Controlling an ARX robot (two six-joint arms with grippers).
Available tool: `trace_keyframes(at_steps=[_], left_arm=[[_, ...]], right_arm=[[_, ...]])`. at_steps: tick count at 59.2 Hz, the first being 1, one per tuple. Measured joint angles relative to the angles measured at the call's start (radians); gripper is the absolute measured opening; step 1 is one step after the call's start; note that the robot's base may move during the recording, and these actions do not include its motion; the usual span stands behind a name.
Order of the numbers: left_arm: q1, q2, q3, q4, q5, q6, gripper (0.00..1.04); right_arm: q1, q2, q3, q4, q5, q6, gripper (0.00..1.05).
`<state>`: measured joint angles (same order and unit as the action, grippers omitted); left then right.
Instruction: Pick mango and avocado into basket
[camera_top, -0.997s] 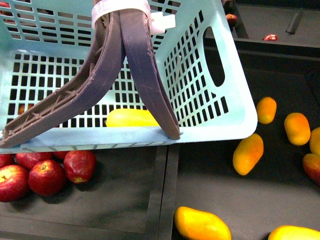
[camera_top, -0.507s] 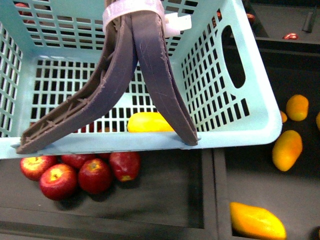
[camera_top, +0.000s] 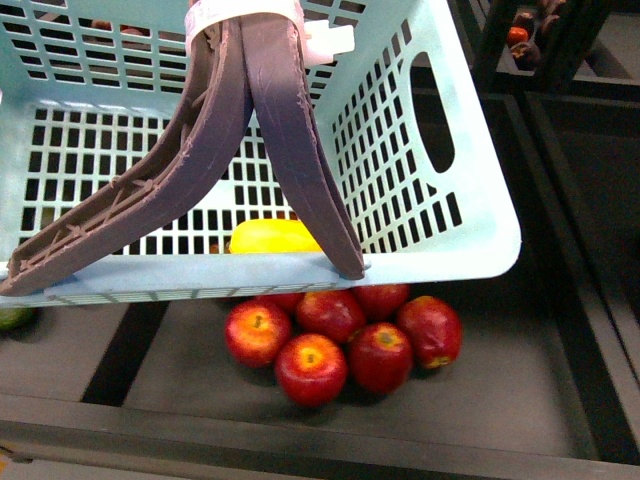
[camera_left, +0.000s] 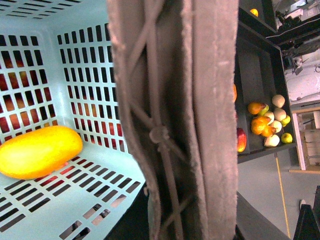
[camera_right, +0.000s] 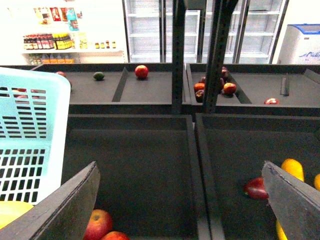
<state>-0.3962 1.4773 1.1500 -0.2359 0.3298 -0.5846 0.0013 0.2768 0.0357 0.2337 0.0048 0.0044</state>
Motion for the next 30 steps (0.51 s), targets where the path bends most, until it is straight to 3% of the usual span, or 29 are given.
trace_keyframes(at_steps=[30], left_arm=[[0.000,0.000,0.000,0.000,-0.006,0.000,0.17]], right_arm=[[0.000,0.000,-0.002,-0.002,-0.003,0.000,0.97]])
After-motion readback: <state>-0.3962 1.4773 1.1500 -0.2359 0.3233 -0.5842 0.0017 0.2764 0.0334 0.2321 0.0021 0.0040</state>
